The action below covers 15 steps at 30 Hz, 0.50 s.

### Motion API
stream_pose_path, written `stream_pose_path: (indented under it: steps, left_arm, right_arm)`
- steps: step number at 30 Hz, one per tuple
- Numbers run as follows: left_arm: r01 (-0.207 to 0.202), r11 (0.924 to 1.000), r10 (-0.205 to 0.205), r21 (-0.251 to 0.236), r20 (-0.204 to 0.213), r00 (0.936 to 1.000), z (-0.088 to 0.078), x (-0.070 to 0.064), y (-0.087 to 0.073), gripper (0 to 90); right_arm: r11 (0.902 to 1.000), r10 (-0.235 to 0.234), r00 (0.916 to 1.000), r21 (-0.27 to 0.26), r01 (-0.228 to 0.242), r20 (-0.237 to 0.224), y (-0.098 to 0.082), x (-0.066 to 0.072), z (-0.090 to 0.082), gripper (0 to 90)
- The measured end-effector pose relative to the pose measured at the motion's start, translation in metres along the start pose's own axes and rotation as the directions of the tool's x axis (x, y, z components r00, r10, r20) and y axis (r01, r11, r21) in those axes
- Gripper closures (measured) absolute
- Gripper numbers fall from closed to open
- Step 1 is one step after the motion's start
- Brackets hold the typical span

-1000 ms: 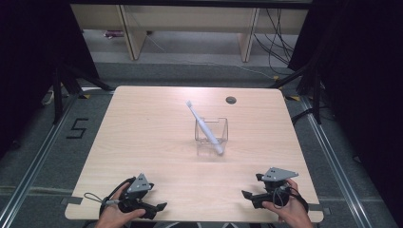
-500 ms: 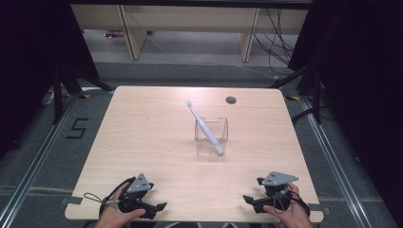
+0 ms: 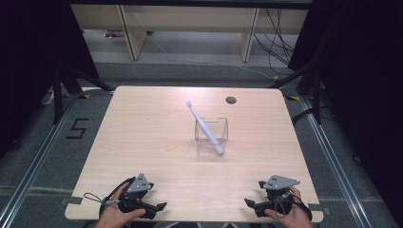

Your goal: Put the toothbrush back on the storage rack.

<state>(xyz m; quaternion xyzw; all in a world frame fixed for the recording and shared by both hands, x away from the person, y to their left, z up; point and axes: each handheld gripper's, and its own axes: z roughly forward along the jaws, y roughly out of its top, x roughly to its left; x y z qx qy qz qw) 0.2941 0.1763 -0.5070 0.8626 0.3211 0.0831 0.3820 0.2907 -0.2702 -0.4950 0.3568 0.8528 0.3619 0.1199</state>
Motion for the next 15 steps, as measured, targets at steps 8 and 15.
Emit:
stream_pose_path:
  steps: [8,15]
  left_arm:
    - [0.0,1.0,0.0,0.001,0.0,1.0,0.0001,0.0,-0.0001,14.9]
    - [0.015,0.9998,-0.015,-0.01,0.007,0.9999,0.0009,-0.0009,-0.0003,14.9]
  right_arm:
    - [1.0,0.008,1.0,0.005,-0.008,0.002,-0.002,0.0004,-0.0007,16.5]
    - [1.0,-0.002,1.0,0.003,0.002,-0.002,-0.0028,0.0004,0.0001,16.5]
